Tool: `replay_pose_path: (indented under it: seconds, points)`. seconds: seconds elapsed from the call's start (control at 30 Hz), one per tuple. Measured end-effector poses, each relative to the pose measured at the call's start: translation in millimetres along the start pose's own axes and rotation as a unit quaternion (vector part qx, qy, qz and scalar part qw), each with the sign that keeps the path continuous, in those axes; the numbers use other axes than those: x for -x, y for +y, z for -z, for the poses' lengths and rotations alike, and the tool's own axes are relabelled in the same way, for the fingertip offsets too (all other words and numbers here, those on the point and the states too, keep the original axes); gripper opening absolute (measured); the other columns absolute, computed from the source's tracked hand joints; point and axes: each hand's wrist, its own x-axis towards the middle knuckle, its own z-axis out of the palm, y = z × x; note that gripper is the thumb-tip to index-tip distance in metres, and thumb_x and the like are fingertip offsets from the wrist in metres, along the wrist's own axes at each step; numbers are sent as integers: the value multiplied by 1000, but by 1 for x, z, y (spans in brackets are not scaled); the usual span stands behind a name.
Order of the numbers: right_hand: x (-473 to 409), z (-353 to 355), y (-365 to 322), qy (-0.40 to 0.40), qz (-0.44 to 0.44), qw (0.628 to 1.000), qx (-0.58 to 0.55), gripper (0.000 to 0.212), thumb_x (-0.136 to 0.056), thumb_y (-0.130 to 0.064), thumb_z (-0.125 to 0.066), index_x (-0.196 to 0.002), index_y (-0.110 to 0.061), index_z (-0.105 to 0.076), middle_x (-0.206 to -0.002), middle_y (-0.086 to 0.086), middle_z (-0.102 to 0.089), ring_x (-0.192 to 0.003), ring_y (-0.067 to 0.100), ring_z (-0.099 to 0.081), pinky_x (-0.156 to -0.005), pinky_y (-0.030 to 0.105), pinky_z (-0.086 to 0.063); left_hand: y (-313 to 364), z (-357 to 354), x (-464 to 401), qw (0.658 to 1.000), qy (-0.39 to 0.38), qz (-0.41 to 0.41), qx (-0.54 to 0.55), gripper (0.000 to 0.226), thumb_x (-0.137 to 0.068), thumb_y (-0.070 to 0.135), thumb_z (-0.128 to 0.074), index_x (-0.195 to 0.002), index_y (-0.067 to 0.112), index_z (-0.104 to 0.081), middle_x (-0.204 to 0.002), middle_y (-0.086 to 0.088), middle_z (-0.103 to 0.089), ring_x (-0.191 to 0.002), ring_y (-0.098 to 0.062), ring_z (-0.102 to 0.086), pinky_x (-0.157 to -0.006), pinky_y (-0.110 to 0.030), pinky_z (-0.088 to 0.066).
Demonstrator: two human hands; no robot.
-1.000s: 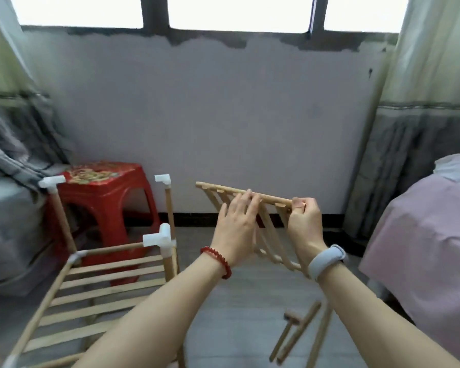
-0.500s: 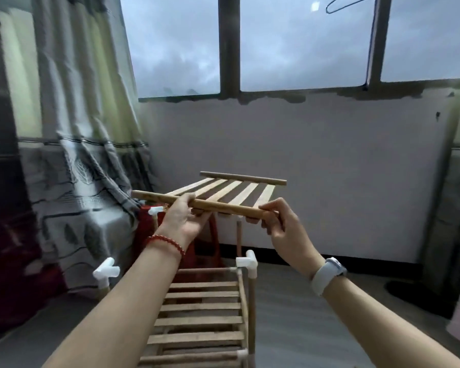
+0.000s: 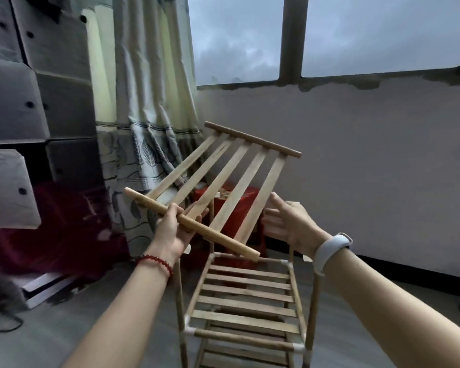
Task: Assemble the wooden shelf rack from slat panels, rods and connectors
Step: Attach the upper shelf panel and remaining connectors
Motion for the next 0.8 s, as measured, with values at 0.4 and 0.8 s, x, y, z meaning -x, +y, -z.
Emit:
replay_pose_path:
  seconds: [0.4, 0.8]
  points:
    - [-27, -27, 8, -3, -80, 928, -364, 32, -104, -14, -26, -128, 1, -40, -126, 24, -56, -109, 33, -60, -57, 39, -50, -2, -6, -12, 985, -31, 51, -164, 42, -92, 17, -59, -129, 8, -42, -122, -19, -57, -109, -38, -59, -82, -52, -54]
    - [-16, 6, 13, 127, 135, 865, 467, 40, -95, -39, -46, -82, -7, -66, -82, 8, -69, -80, 28, -65, -70, 36, -52, -20, -2, -49, 961, 16, -71, -266, 35, -96, 5, -45, -131, 7, -46, -80, -7, -69, -59, -8, -68, -48, -34, -57]
